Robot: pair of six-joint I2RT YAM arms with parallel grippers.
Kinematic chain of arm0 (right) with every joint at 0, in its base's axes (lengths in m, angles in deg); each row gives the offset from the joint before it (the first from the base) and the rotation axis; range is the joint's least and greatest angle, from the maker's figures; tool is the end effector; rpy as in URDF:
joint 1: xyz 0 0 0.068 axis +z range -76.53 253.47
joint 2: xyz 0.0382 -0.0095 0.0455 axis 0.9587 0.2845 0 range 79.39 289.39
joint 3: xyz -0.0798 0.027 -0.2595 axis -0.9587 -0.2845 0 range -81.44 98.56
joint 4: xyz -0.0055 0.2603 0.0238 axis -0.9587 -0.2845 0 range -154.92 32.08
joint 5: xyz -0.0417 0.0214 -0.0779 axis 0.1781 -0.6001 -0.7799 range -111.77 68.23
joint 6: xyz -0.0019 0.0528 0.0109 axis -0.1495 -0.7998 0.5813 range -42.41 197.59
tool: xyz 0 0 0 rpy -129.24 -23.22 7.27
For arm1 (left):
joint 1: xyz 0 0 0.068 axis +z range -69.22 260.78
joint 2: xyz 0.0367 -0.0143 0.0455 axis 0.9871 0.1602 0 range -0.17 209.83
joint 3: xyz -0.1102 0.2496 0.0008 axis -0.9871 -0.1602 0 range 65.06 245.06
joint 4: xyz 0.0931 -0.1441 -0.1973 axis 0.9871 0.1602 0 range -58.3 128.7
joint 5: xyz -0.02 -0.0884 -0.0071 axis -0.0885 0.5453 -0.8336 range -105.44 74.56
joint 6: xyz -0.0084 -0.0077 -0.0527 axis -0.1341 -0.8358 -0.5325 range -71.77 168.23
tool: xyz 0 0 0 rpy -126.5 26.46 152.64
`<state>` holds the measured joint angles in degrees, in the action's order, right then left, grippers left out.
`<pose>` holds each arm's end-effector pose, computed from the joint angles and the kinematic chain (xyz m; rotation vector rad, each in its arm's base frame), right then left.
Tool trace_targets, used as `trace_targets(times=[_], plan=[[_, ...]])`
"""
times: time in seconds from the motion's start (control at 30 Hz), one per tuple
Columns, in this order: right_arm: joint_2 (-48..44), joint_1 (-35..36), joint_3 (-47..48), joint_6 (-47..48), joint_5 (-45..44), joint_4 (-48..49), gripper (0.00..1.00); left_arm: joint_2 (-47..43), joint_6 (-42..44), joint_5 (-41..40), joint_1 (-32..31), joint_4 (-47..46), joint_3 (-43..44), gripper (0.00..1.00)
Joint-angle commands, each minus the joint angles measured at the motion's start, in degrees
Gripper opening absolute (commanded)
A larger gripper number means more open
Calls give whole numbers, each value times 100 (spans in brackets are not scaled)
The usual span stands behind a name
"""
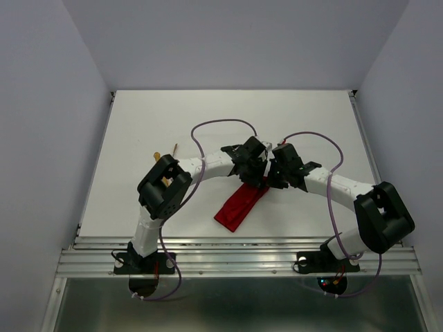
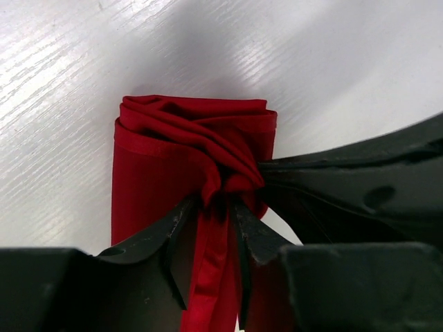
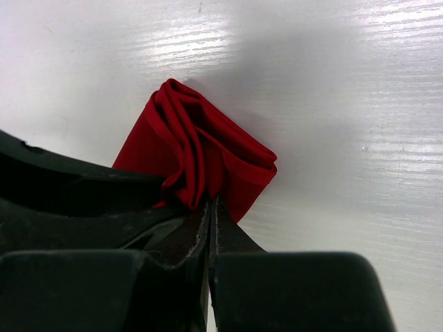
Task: Fold the napkin into a case and place the utensils inside
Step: Stuff the top corner of the smaller-rectangle-folded napkin into the folded napkin.
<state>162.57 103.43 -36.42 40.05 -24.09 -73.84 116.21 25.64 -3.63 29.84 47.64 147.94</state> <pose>0.2455 0.1398 0.1826 0.1865 2.5600 0.4190 0.2751 -0.3506 0.1822 0.7282 2.4799 -0.7851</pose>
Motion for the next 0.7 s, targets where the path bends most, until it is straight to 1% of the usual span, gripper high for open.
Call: trace_targets(times=[0.0,0.03,0.07,0.1,0.23,0.37,0.43,0.5,0.53,0.6,0.63,0.67], plan=[[-179,-42,25,1,39,256,1,-589,132,75,14,181,-43,37],[-170,-42,34,1,48,256,1,-633,141,84,14,181,-52,37],[-170,-42,34,10,48,256,1,-660,141,102,22,190,-87,40],[-161,-42,42,27,48,256,1,-704,141,145,22,164,-113,40],[-153,-42,95,45,22,256,1,-862,106,277,66,85,-245,48],[-126,-42,121,45,31,256,1,-854,79,409,75,5,-289,61],[-135,-42,113,45,31,256,1,-871,70,436,93,-39,-298,63],[-144,-42,95,54,31,248,1,-924,1,427,101,-100,-333,60],[-153,-42,87,45,22,239,1,-959,-9,410,119,-118,-359,54],[-161,-42,52,36,22,239,1,-1055,-70,409,172,-205,-420,47],[-170,-42,43,36,22,247,1,-1082,-79,409,189,-267,-438,42],[-170,-42,34,27,13,256,1,-1099,-105,409,216,-285,-456,38]])
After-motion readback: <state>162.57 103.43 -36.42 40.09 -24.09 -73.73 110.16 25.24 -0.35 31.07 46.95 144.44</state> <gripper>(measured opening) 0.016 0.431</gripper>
